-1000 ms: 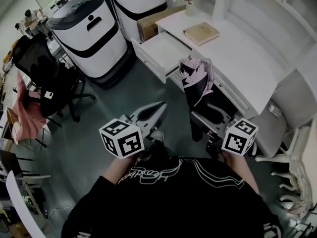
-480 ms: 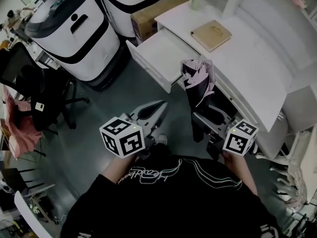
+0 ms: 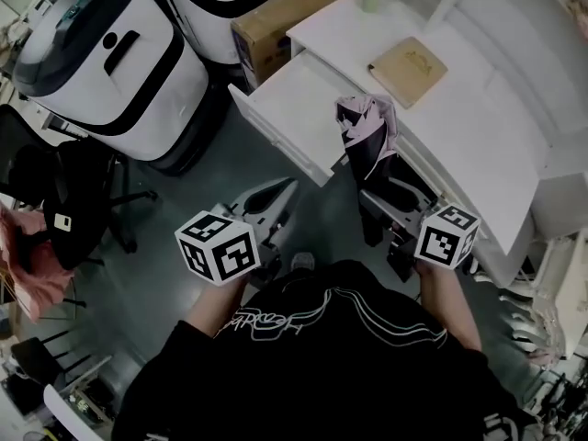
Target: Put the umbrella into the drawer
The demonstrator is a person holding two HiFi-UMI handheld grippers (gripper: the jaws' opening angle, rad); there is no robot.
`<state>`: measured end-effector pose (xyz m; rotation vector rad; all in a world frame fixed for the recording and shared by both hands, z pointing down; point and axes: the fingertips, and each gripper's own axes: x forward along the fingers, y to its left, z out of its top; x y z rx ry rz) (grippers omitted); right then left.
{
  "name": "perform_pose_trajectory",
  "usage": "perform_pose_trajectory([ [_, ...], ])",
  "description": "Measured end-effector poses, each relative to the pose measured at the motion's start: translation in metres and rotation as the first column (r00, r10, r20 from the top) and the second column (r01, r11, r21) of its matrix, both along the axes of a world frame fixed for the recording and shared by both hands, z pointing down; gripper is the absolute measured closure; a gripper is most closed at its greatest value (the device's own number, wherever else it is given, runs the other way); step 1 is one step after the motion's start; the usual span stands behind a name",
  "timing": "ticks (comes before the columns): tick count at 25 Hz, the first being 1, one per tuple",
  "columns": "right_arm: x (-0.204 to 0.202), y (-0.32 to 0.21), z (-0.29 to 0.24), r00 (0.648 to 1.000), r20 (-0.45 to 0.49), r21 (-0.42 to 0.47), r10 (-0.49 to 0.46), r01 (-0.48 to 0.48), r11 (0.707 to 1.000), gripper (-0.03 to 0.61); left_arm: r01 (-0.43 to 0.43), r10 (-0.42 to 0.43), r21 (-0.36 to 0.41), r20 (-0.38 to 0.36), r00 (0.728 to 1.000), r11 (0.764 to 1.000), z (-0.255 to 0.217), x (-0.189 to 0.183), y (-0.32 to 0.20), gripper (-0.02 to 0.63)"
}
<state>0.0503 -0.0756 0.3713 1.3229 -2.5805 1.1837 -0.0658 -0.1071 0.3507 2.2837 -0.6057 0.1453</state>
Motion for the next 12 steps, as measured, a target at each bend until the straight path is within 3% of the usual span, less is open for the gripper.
perform_pose_trajectory([
  [5,0.001,-0.013,0.008,1.000,-0.012,-0.018,-0.001,0.001,1.000,0.379,0.021,-0.021,0.001,-0.001,1.000,1.000,0.004,-0.004,-0.002,0.594],
  [12,0.005,-0.116,0.038,0.998,-0.018,-0.075,-0.054,0.053,0.996,0.379,0.070,-0.069,-0.010,0.034,0.997,0.998,0.012,0.000,-0.091,0.594],
])
